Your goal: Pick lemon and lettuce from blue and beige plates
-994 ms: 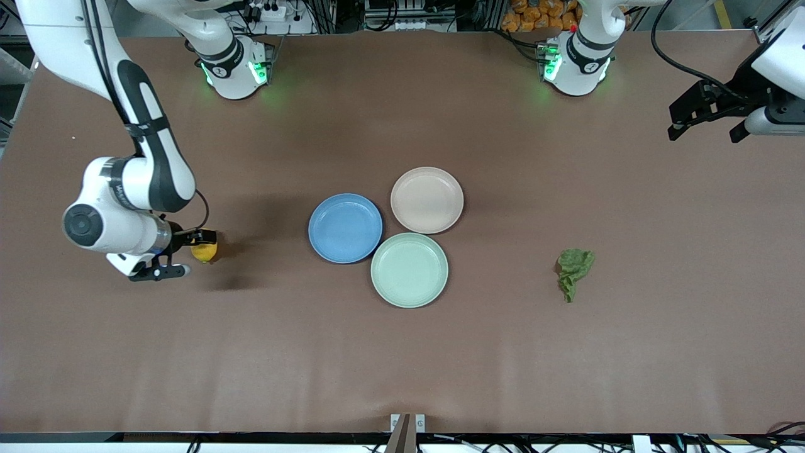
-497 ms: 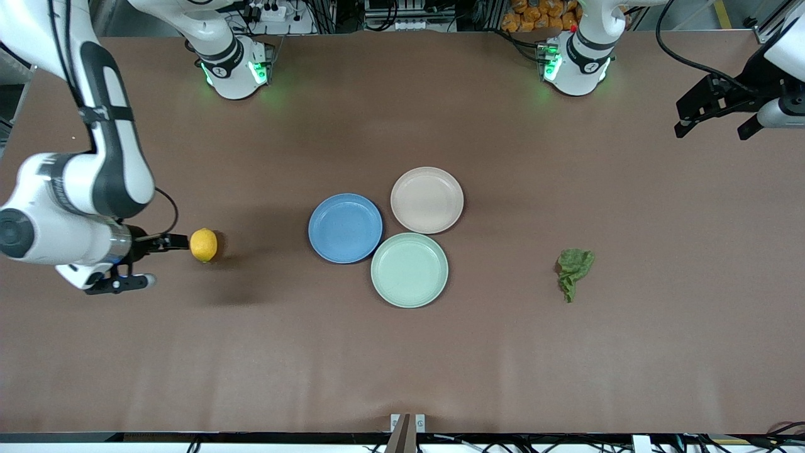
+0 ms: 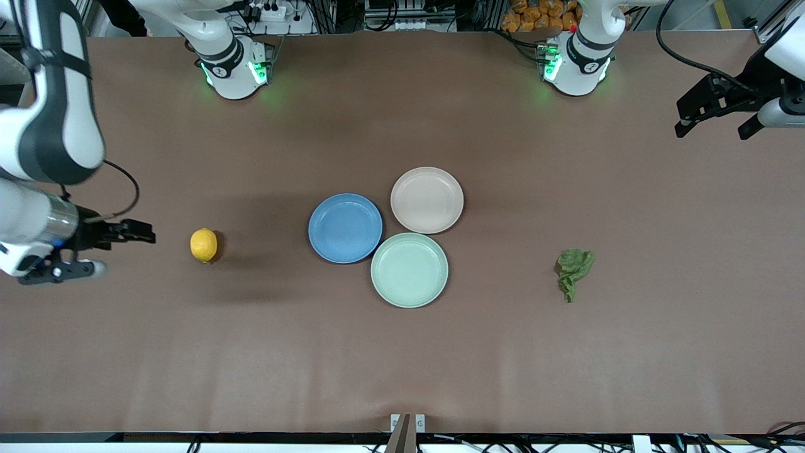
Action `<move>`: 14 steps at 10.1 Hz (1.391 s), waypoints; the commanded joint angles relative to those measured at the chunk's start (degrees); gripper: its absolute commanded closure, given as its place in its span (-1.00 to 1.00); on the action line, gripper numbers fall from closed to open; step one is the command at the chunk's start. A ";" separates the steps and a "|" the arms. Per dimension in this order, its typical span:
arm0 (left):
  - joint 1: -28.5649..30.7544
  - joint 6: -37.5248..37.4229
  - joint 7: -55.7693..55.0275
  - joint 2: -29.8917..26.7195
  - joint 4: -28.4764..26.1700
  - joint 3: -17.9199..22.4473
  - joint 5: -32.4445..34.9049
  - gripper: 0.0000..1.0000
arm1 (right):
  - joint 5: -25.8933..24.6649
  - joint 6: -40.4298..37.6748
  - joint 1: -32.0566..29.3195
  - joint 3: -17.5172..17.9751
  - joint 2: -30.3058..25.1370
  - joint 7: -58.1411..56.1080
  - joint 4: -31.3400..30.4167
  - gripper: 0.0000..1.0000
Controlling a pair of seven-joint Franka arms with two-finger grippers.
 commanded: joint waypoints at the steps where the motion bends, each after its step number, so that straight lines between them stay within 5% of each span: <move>1: 0.16 -1.12 0.69 0.41 1.12 -0.33 0.94 -1.00 | -2.49 -3.23 -2.23 3.11 -5.89 -0.26 -1.48 -1.00; 7: -0.19 -1.12 0.95 0.41 1.12 -0.42 0.50 -1.00 | -5.75 -12.03 -3.98 10.49 -14.52 12.30 -0.35 -1.00; 14: 0.42 -1.12 3.50 0.41 0.77 -0.25 0.32 -1.00 | -5.40 -12.74 -4.96 9.09 -13.91 12.04 5.37 -1.00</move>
